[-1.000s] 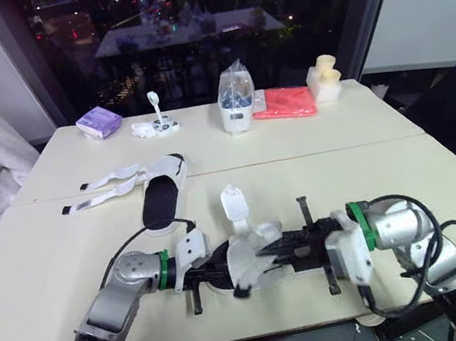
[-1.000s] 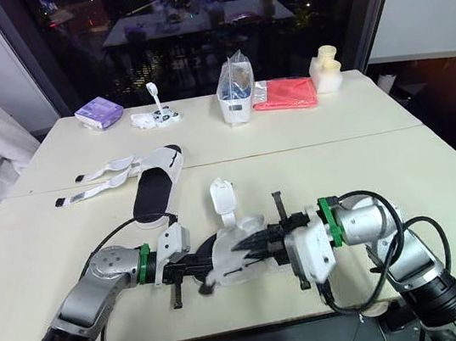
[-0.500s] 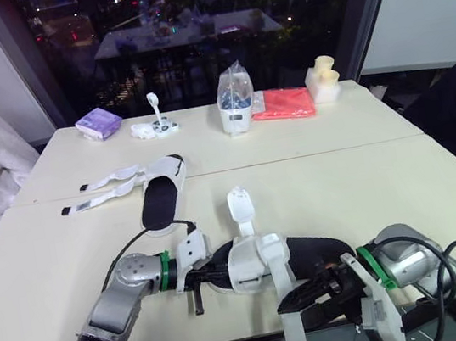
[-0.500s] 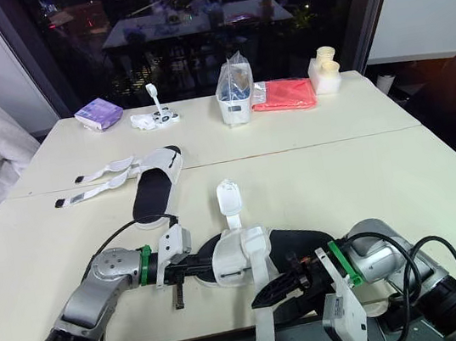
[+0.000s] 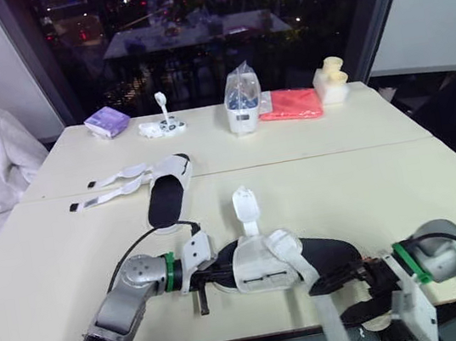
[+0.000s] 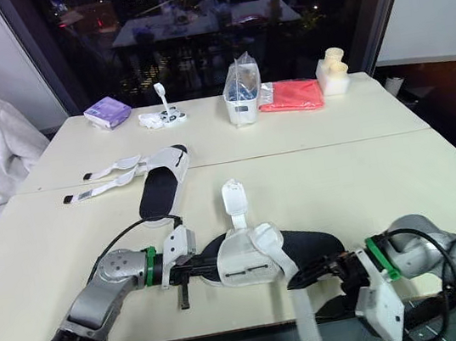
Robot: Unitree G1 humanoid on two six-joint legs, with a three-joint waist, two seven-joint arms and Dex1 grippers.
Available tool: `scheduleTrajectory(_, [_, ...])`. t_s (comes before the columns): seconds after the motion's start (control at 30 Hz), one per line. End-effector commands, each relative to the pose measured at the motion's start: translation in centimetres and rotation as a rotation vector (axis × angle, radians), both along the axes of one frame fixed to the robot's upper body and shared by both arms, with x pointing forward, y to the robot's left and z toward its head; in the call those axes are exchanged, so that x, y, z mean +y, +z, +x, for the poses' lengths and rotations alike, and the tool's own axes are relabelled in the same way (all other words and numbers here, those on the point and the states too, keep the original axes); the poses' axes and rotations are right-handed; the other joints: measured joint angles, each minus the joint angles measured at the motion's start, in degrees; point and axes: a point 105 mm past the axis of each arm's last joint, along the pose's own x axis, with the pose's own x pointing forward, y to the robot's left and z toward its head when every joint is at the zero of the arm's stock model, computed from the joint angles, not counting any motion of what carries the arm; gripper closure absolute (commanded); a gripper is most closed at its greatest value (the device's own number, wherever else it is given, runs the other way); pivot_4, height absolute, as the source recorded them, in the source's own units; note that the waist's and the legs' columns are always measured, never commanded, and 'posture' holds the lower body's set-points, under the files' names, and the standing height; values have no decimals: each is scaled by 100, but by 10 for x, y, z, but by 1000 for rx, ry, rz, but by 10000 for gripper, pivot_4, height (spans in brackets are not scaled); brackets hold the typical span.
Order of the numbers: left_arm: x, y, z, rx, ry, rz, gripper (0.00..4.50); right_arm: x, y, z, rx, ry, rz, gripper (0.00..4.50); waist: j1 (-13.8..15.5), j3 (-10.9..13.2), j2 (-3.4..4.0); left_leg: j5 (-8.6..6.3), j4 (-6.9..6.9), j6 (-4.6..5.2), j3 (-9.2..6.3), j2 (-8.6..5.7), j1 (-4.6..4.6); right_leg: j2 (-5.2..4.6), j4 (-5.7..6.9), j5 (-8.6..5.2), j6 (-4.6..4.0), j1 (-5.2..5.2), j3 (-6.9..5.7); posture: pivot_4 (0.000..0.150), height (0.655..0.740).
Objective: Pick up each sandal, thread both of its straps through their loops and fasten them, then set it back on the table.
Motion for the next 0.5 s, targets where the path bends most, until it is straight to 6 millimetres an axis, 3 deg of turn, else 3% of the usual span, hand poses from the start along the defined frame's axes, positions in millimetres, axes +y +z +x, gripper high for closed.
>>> scheduleTrajectory(0.03, [-1, -17, -4, 49, -12, 47, 45000, -1, 11, 2, -71, 0, 41, 5953, 1, -1, 1, 0, 0, 0, 0, 0, 2, 0, 0, 0, 0, 1, 0, 1500, 7400])
scheduleTrajectory(0.3, [-3, -18, -6, 51, -27, 45, 45000, 6, 30, 13, -197, -7, 115, 5953, 7, -1, 1, 0, 0, 0, -1, 0, 4, 0, -5, -1, -1, 7, 0, 1500, 7400])
scheduleTrajectory(0.5, [-5, -18, -6, 51, -35, 43, 45000, -7, 17, 7, -155, -20, 44, 5953, 15, -2, 3, -2, 0, 4, -4, 0, 4, 1, -26, -1, -1, 21, -2, 1500, 7400])
